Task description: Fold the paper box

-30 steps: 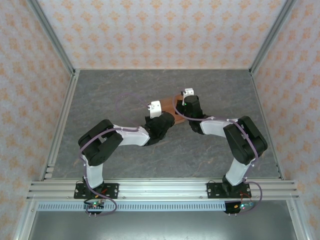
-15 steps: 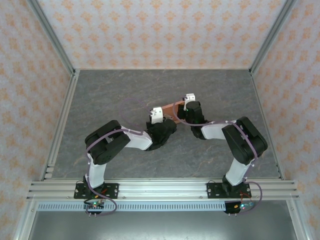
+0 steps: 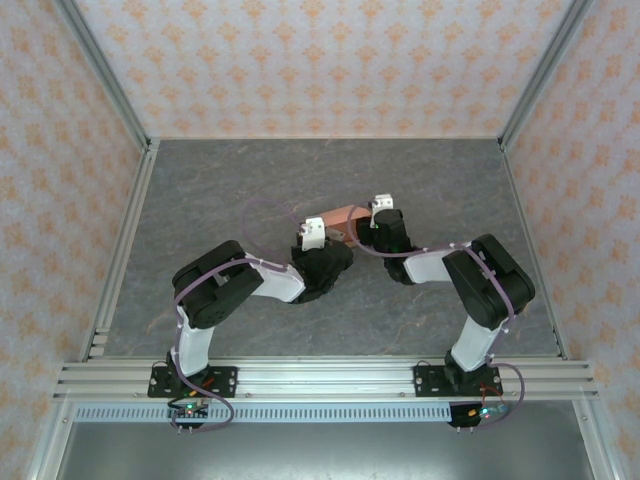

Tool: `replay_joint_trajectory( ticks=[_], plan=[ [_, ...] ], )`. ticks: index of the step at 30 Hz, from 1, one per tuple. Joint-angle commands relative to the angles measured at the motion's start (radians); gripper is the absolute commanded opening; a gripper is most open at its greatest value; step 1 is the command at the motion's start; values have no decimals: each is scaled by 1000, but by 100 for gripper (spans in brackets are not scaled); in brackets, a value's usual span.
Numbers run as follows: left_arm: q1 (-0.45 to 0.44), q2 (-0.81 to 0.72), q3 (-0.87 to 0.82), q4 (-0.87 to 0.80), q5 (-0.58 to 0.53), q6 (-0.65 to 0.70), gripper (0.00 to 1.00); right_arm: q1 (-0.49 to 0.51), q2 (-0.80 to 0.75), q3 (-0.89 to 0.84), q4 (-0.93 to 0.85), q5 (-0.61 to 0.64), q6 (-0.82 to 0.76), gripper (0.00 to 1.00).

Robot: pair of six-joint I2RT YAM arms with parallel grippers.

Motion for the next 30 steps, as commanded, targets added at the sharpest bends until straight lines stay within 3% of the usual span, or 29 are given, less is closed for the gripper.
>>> replay_joint_trajectory(
  ticks=[1,5,13,18,21,24,30],
  plan=[
    [3,17,-4,-44,-86,2,15,-7,-28,-29,-36,20,12,36],
    [3,18,3,-49,-87,4,15,-7,-56,-55,-50,7,24,43],
    [3,26,9,-40,-87,23,14,-6,-221,-138,-120,-12,75,45],
    [4,26,12,-29,-81,46,14,-11,-382,29,-490,-19,49,48],
    [4,26,18,-31,-76,51,14,-64,-433,112,-604,-131,103,52],
    [4,28,24,-36,-71,56,14,-108,-425,201,-674,-241,144,56],
    [4,28,25,-35,-73,61,14,-112,-293,403,-793,-322,152,62]
  ],
)
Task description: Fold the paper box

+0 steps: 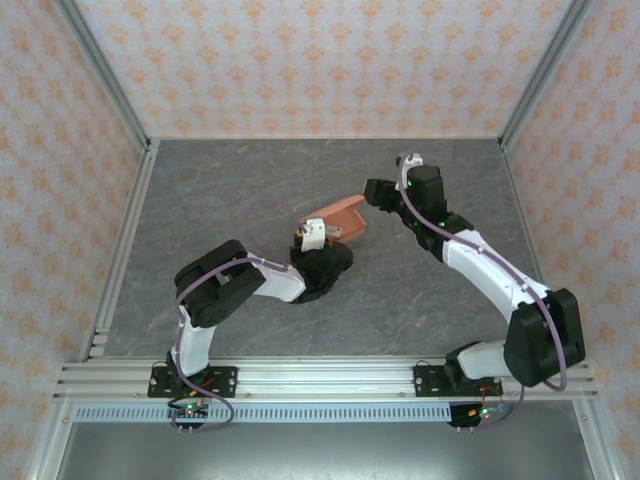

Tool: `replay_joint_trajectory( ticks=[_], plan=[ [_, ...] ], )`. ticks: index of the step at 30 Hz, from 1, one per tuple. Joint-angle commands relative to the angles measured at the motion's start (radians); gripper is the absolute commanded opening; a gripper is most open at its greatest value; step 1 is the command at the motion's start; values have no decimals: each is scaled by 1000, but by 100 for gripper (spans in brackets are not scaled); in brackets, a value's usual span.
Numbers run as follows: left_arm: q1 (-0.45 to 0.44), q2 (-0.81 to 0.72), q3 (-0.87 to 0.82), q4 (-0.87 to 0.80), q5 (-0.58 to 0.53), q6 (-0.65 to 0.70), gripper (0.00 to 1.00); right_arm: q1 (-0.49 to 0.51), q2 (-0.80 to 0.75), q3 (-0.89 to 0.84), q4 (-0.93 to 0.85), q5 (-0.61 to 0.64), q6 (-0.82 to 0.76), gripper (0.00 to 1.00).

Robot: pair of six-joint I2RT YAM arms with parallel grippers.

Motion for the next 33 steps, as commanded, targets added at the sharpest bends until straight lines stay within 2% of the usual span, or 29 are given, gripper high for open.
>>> replay_joint_trajectory(
  ticks=[1,8,13,26,30,33],
  plan=[
    [4,15,23,-16,-45,9,14,0,98,98,-140,-90,29,62],
    [5,17,20,-16,-49,7,14,25,287,266,-263,-77,11,64],
    [4,13,19,-15,-52,10,14,31,312,223,-258,-29,-1,65],
    [4,3,6,-19,-46,8,17,31,335,173,-230,-17,16,63],
    [4,-4,2,-28,-35,8,23,30,336,155,-214,-21,26,62],
    [3,-19,-5,-42,-24,2,35,31,340,152,-212,-22,29,62]
  ],
)
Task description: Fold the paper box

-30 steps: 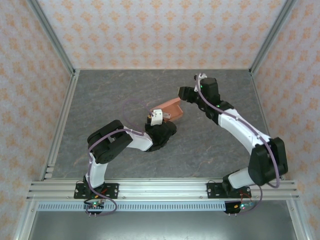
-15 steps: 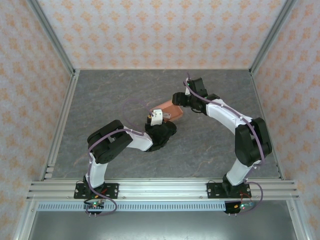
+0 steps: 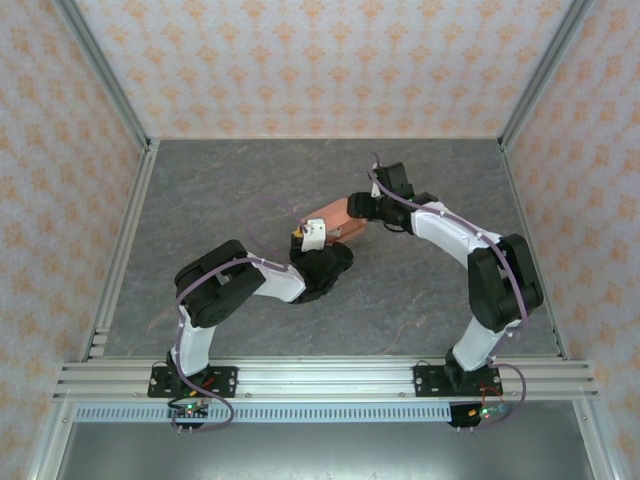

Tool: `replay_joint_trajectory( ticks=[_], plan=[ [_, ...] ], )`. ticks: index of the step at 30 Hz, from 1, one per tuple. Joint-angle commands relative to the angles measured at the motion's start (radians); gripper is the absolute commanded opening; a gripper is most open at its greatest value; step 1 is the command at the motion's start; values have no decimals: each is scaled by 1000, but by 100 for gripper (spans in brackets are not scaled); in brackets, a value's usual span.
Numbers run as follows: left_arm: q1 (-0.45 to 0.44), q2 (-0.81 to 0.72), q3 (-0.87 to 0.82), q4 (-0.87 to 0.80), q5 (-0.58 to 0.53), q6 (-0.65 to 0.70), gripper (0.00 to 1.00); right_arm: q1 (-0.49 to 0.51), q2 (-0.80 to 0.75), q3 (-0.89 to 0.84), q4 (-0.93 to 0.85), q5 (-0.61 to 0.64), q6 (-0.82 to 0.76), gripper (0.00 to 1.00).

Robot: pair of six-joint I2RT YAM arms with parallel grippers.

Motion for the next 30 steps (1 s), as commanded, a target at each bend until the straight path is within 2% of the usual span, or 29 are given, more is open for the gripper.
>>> replay_joint_trajectory(
  ticks=[1,4,10,21,30],
  plan=[
    [2,-26,-8,-38,-24,-13,38,0,20,-15,21,23,16,61],
    [-2,-49,-27,-48,-21,-21,46,0,31,-17,27,17,20,61],
    [-3,-70,-52,-74,-6,-26,53,1,40,-6,26,17,23,60],
    [-5,-195,-84,-215,112,-34,62,0,47,26,3,22,20,59],
    [-6,-231,-140,-254,199,-48,65,0,62,46,0,17,21,58]
  ],
)
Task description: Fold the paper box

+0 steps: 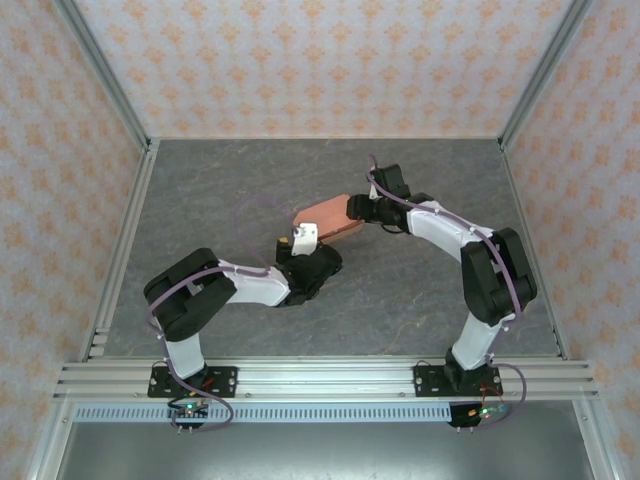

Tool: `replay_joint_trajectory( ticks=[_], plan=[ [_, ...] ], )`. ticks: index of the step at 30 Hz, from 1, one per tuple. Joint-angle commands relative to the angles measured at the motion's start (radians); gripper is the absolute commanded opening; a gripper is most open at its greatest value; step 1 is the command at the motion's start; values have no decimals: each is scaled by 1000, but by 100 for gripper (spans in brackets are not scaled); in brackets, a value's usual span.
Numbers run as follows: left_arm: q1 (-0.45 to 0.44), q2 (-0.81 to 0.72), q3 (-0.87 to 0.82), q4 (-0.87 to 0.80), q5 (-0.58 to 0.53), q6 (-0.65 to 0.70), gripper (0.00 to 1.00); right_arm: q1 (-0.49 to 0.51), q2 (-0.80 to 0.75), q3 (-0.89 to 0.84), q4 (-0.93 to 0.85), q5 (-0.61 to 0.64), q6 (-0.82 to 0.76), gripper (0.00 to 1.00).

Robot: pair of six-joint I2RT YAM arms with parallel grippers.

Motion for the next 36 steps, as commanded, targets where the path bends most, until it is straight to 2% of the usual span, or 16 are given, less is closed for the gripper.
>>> replay_joint_trajectory(
  ticks=[1,7,13,18,20,23,29,32,36],
  plan=[
    [-7,-49,-35,-55,30,-27,66,1,17,38,-14,15,10,58],
    [-16,-106,-72,-91,92,-16,69,2,31,48,-17,12,10,57],
    [-15,-273,-129,-163,307,16,70,1,36,49,-25,22,-2,56],
    [1,-404,-70,-312,465,67,70,3,34,42,-30,38,-22,55],
    [41,-421,-40,-341,544,66,70,6,34,39,-32,44,-27,55],
    [142,-388,35,-368,676,52,70,8,31,23,-19,54,-31,55],
    [269,-207,220,-398,766,45,70,11,43,22,-6,50,-40,55],
    [297,-160,260,-385,792,29,70,11,46,24,-5,50,-43,55],
    [299,-200,266,-417,768,58,70,10,27,35,-18,50,-49,55]
  ],
)
